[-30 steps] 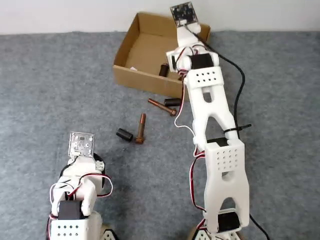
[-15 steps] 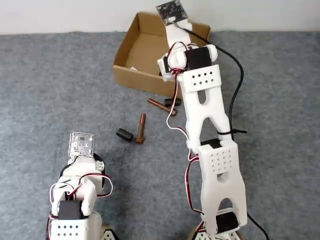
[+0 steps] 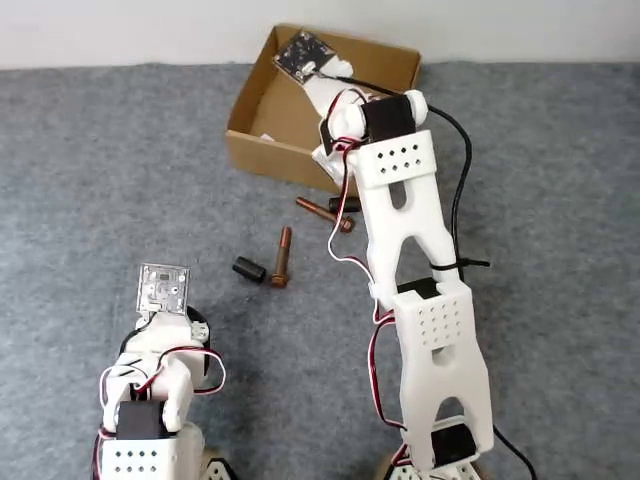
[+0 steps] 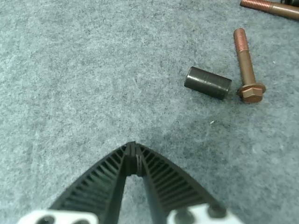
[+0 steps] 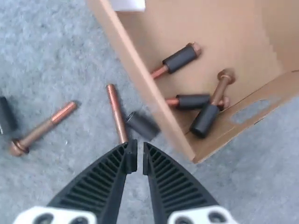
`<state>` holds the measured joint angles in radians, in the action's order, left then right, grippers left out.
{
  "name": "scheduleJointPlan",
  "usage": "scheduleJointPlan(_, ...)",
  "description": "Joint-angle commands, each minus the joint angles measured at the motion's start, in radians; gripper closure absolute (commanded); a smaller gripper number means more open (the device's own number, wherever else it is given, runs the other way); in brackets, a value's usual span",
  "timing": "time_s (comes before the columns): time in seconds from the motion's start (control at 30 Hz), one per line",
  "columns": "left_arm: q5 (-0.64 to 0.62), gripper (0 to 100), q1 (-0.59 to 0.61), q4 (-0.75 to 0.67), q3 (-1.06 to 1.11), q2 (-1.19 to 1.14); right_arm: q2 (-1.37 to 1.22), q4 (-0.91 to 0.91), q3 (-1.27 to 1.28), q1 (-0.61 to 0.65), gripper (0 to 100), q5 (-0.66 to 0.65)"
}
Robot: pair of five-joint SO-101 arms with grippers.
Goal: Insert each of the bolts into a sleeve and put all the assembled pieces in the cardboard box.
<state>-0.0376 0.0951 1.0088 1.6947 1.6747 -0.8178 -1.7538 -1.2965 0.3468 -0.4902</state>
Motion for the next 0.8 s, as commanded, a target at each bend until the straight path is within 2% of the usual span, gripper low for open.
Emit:
scheduleJointPlan(0.0,-0.009,100,0.003,0.014,-0.005,0.002,0.071,-0.042,0.141,-0.012,98.7,-0.066)
scheduleJointPlan(0.1,-0.009,100,0.003,0.014,-0.005,0.002,0.082,-0.033,0.27,-0.015,98.7,-0.166)
scheduleJointPlan(0.23,-0.009,100,0.003,0.014,-0.005,0.002,0.053,0.027,0.307,-0.028,94.8,-0.259)
scheduleJointPlan(0.4,-0.009,100,0.003,0.014,-0.005,0.002,-0.035,0.131,0.252,-0.041,84.6,-0.333)
scheduleJointPlan(0.77,-0.009,100,0.003,0.014,-0.005,0.002,-0.271,0.16,0.0,-0.059,84.2,-0.404)
